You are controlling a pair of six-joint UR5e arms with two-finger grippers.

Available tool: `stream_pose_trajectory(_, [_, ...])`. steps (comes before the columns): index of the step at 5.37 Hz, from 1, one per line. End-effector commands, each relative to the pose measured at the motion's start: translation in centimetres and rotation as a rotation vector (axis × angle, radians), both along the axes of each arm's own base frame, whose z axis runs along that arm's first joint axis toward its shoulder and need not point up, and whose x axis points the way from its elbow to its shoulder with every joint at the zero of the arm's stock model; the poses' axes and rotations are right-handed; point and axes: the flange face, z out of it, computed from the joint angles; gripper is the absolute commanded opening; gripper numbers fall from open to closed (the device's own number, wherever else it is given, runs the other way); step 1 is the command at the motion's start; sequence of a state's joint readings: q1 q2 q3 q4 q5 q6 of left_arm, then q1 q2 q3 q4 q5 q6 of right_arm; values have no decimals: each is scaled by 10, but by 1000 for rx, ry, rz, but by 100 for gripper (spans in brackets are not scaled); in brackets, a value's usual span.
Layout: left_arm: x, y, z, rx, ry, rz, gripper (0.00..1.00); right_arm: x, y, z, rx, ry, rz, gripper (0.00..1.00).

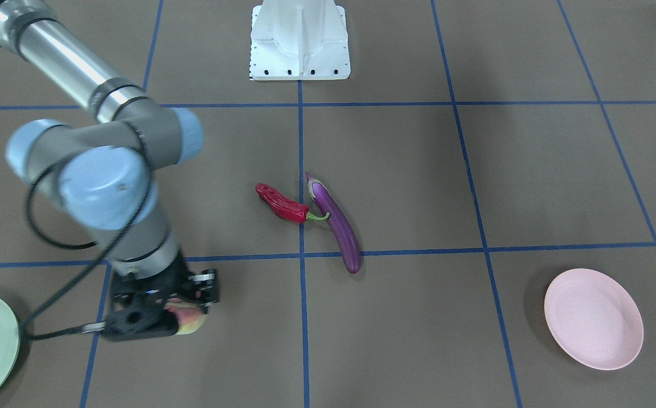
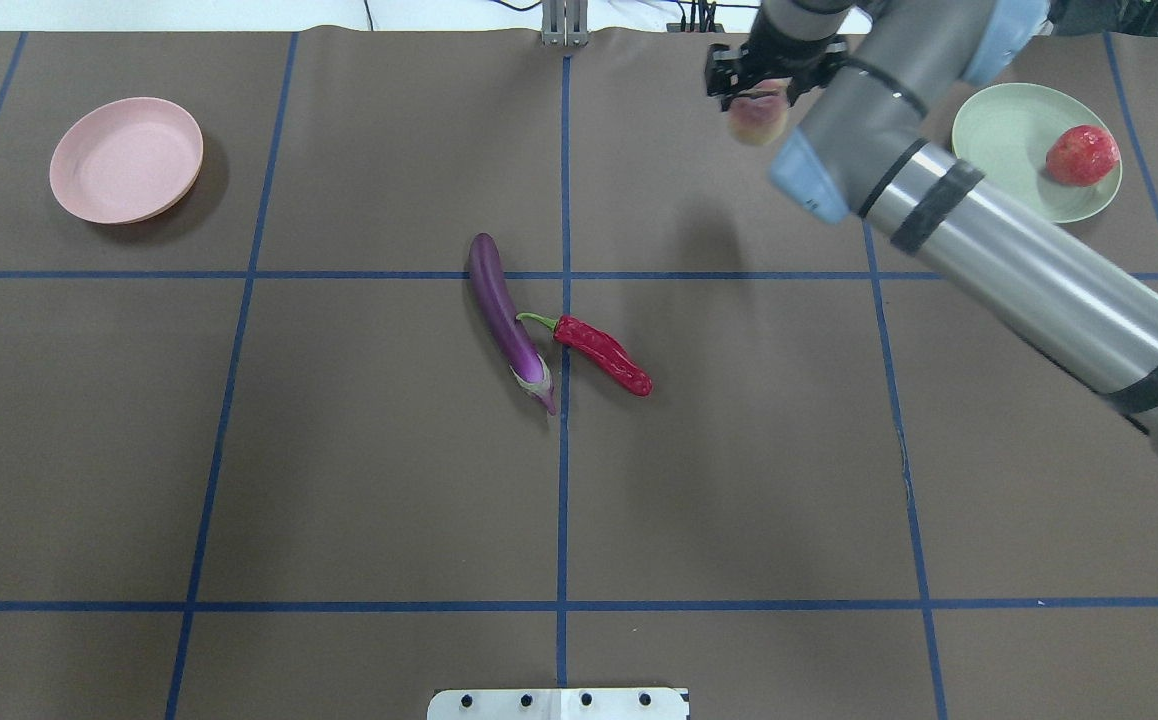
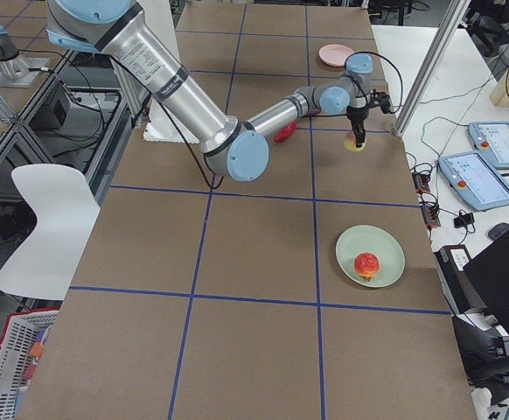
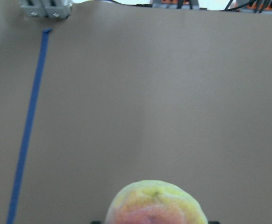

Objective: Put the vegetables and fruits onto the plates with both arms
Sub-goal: 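Carry the peach with the right gripper to the pale green plate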

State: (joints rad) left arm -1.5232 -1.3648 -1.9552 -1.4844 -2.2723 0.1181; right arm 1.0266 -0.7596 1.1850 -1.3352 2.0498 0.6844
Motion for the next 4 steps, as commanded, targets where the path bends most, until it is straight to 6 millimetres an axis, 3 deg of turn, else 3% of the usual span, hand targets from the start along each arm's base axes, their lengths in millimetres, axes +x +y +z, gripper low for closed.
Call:
stream_pose_trajectory(1, [0,1,1,-3,1,0,100,122,-39,120,13,85,-70,0])
stream_pose_trajectory(2, [0,0,0,0,3,0,100,158,-29,210,43,70,-46,0])
stream_pose_trajectory(3, [0,0,-1,3,1,0,100,169,-23,279,43,19,-58,0])
stream_pose_trajectory(4, [0,-2,-1,7,-3,1,100,173,-18,294,22,20,-55,64])
